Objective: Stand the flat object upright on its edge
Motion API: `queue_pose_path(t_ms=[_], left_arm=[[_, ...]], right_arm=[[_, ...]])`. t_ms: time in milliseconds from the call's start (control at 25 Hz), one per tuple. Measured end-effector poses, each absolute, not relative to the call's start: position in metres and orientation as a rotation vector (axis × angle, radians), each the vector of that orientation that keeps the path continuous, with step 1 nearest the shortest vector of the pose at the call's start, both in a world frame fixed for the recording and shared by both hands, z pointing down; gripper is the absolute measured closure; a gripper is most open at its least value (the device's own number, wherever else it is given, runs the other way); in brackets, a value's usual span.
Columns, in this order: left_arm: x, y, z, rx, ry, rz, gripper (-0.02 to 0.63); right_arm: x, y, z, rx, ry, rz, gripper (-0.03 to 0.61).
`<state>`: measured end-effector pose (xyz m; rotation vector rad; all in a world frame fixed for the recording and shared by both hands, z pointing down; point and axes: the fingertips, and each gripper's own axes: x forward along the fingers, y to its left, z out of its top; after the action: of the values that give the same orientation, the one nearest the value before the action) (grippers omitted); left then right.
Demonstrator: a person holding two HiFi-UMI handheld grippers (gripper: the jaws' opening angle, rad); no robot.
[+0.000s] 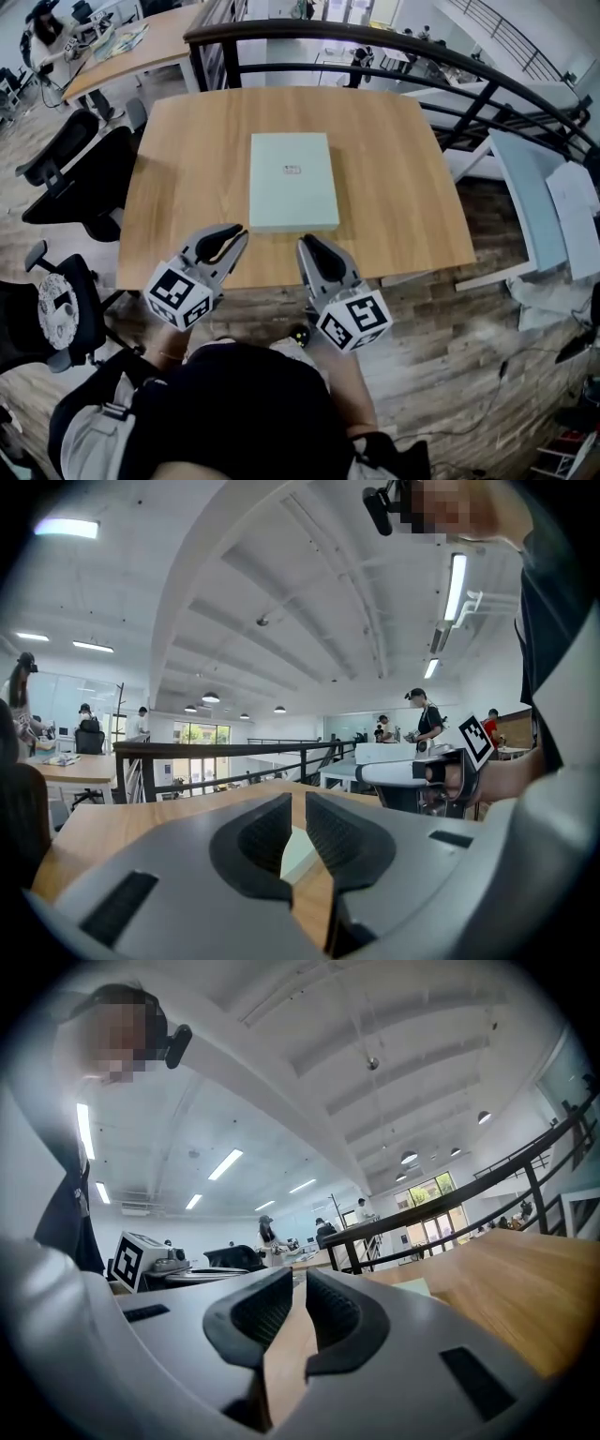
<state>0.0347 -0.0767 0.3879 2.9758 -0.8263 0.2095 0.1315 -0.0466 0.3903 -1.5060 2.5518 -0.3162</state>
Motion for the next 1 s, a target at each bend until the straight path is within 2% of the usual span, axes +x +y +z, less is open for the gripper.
queue_pose_path(t_ms=[480,1000], left_arm=[[0.084,-0.078,0.399,2.922,-0.935,0.235,0.561],[0.088,-0.093,0.404,2.887,-1.014,0.261,0.561]], right_arm=[[0.183,-0.051,0.406,-1.404,2.635,-0.344,0.543],[0.204,-0.075,0.412,-1.405,2.624,-0.338,0.543]])
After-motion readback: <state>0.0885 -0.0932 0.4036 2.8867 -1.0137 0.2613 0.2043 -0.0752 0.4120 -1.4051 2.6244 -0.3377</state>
